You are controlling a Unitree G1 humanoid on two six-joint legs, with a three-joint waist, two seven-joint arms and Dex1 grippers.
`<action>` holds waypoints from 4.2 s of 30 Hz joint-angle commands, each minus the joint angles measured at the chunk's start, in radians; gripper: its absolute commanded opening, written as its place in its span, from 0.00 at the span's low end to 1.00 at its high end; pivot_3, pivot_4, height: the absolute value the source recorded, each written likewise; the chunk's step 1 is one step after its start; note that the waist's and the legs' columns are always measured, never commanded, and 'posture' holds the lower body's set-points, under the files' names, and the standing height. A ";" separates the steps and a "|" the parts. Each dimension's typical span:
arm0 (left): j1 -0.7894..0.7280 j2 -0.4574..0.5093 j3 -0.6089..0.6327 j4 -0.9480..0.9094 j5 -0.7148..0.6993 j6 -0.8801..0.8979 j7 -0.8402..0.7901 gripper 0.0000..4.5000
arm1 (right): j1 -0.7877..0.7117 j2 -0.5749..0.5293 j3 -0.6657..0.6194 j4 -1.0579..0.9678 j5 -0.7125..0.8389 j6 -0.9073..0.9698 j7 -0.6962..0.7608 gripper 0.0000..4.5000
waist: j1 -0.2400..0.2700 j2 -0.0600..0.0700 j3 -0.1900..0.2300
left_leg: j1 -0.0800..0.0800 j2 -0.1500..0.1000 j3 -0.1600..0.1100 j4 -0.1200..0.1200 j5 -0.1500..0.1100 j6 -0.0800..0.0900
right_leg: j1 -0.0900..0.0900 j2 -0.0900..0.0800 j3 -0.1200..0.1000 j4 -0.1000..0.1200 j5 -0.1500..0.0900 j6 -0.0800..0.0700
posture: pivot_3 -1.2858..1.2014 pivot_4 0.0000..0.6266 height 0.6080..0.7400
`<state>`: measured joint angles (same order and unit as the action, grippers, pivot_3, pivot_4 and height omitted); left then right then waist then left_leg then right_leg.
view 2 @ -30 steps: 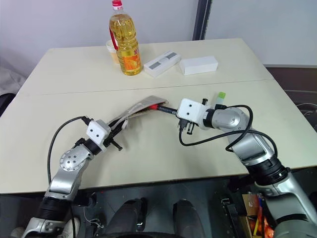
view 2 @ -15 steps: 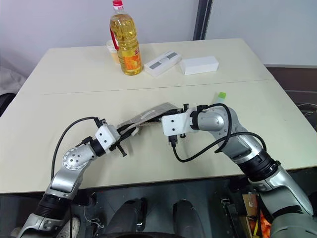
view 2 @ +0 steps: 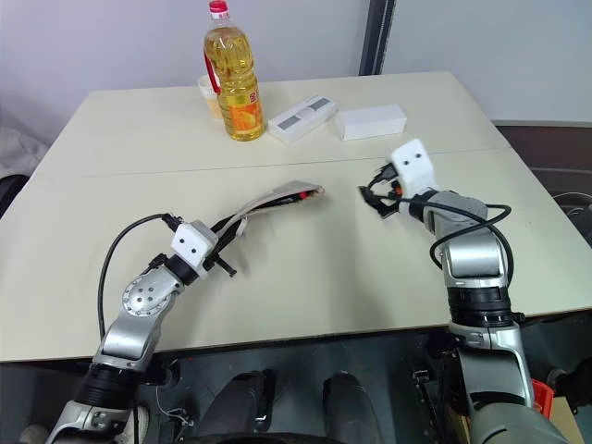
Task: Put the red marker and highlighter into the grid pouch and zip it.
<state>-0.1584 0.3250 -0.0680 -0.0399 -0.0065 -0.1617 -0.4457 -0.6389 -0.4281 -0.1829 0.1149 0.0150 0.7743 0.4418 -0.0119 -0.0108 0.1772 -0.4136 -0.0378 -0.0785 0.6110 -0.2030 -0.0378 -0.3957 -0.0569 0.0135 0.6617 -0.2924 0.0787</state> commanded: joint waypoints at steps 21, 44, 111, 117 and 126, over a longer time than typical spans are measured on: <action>-0.042 -0.003 0.024 0.002 -0.015 0.012 0.032 0.00 | -0.023 -0.067 0.143 0.027 0.020 -0.192 -0.019 0.20 | 0.001 0.002 0.001 | 0.000 0.000 0.001 0.001 0.000 0.001 | 0.000 0.003 0.000 0.002 0.000 0.000 | 0.52 0.24 1.00; -0.055 -0.011 0.022 0.006 -0.047 -0.017 -0.004 0.00 | 0.105 -0.251 0.329 -0.316 0.084 -0.255 0.341 0.20 | 0.001 0.002 0.001 | 0.000 0.000 0.000 0.002 -0.001 0.002 | 0.001 0.001 0.000 0.001 -0.001 0.001 | 0.52 0.24 1.00; -0.238 -0.184 -0.030 0.065 -0.088 0.089 0.005 0.00 | 0.060 0.263 0.133 -0.465 0.519 0.207 0.000 0.00 | -0.001 0.002 0.001 | 0.001 0.000 -0.001 0.003 -0.001 0.002 | 0.001 0.004 -0.001 0.002 -0.001 0.002 | 0.52 0.24 1.00; -0.250 -0.167 -0.019 0.093 -0.084 0.060 0.003 0.00 | 0.062 0.209 0.130 -0.460 0.510 0.198 -0.010 0.00 | -0.001 0.002 0.001 | 0.001 0.000 -0.001 0.003 -0.001 0.002 | 0.001 0.004 0.000 0.002 -0.001 0.002 | 0.52 0.24 1.00; -0.217 -0.085 -0.005 0.109 -0.074 0.010 -0.028 0.00 | 0.002 -0.024 0.087 -0.363 0.401 0.089 -0.009 0.00 | 0.000 0.002 0.001 | 0.001 0.000 -0.001 0.003 -0.001 0.002 | 0.002 0.004 0.000 0.002 -0.001 0.002 | 0.52 0.24 1.00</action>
<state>-0.3824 0.2297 -0.0983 0.0821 -0.0746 -0.1219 -0.4709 -0.6073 -0.4308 -0.0640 -0.2557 0.4409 0.9059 0.4379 -0.0117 -0.0090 0.1784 -0.4130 -0.0379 -0.0795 0.6136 -0.2039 -0.0360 -0.3941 -0.0527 0.0133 0.6637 -0.2930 0.0803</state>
